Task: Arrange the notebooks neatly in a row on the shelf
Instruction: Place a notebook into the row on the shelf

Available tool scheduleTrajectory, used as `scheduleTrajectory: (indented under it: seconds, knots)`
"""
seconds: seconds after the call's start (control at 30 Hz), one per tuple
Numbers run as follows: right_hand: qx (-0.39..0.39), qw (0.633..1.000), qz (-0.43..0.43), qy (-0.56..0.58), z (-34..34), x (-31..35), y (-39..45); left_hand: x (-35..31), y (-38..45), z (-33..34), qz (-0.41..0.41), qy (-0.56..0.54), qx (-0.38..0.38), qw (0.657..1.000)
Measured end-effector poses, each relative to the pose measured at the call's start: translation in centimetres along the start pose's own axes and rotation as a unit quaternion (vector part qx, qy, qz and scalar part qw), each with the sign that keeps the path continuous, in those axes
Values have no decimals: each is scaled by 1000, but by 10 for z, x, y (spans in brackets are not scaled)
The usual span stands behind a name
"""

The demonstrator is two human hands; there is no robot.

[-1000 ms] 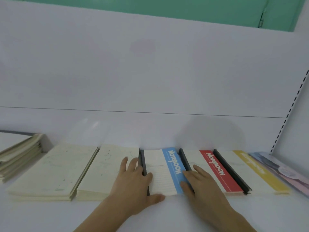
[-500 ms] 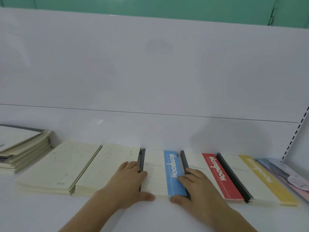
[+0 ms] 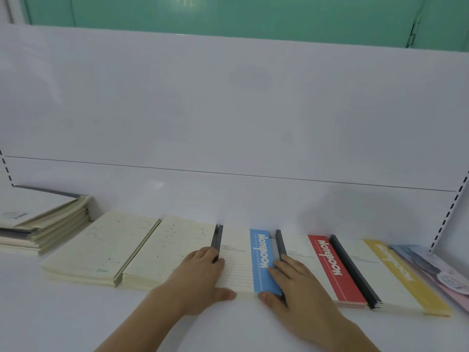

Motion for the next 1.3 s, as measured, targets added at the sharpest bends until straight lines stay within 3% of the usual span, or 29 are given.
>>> scheduleTrajectory:
  seconds: [0.2, 0.37, 0.5, 0.73, 1.0, 1.3]
  knots:
    - [29, 999, 13, -14, -9, 3, -5, -3, -5, -4, -12, -14, -19, 1000]
    - [22, 1000, 18, -3, -22, 22, -10, -11, -28, -12, -45, -24, -134, 990]
    - [0, 1000, -12, 19, -29, 62, -15, -1, -59, -19, -76, -34, -217, 973]
    - [-36, 996, -67, 39, -40, 165, -19, 55, -142, -40, -147, -14, -284, 947]
    - [-41, 991, -87, 88, -29, 332, -21, 166, -274, -50, -211, 7, -268, 940]
    - [-51, 991, -81, 99, -12, 448, 25, 254, -347, -46, -273, -30, -233, 933]
Point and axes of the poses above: each hand's wrist, its own y-axis towards the middle knuckle, its own z-axis out of the palm, x = y × z, the point moved 3 cm from there along y, towards the middle knuckle, and after that the axes turned 9 degrees about z, right-handed, at the moved point
